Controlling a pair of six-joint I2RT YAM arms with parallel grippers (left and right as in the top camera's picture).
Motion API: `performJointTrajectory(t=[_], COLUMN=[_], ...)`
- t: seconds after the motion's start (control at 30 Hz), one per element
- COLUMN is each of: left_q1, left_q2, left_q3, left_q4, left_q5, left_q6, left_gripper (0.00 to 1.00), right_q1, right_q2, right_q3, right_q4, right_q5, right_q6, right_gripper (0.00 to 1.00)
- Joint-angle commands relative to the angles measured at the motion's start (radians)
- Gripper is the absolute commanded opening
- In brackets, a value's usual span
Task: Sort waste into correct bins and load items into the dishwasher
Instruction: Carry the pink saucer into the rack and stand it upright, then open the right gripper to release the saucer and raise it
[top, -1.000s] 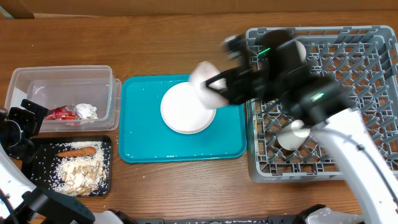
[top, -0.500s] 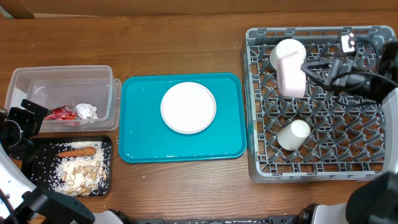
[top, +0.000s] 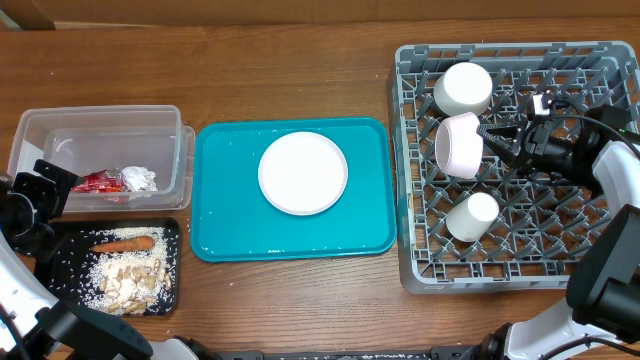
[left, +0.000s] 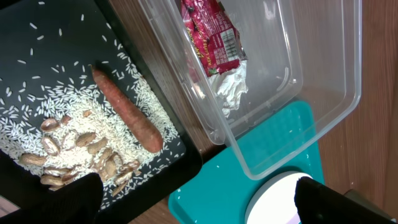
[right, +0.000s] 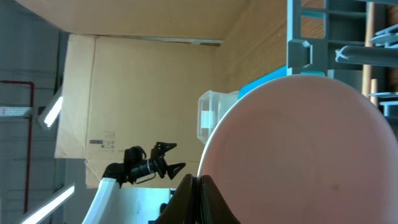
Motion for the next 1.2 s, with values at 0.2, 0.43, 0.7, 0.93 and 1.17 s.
performJointTrajectory(t=[0.2, 0.43, 0.7, 0.93, 1.17], left_q1=[-0.002, -0.002, -0.002, -0.002, -0.002], left_q2=[-0.016, -0.016, -0.016, -0.016, -0.016], left_q3=[0.017, 0.017, 0.017, 0.017, 0.017], left_q4=[0.001, 0.001, 0.001, 0.001, 0.001], left_q5=[-0.006, -0.006, -0.006, -0.006, -0.006], left_q6=[-0.007, -0.007, -0.007, -0.007, -0.007], left_gripper=[1.0, 1.0, 1.0, 1.0, 1.0], right_q1=[-0.004, -0.032, -0.134, -0.221, -0.217], right_q2=[-0.005, -0.005, -0.005, -0.005, -0.012], right_q3=[-0.005, -0.005, 0.0, 0.068, 0.191], right_q4=[0.016, 0.06, 0.13, 0.139, -0.015], right_q5=[0.21, 0.266, 0.381, 0.388, 0.417], right_q6=[-0.016, -0.011, 0.146, 0.21, 0.15], right_gripper=[0.04, 0.04, 0.11, 0.4, 0.4])
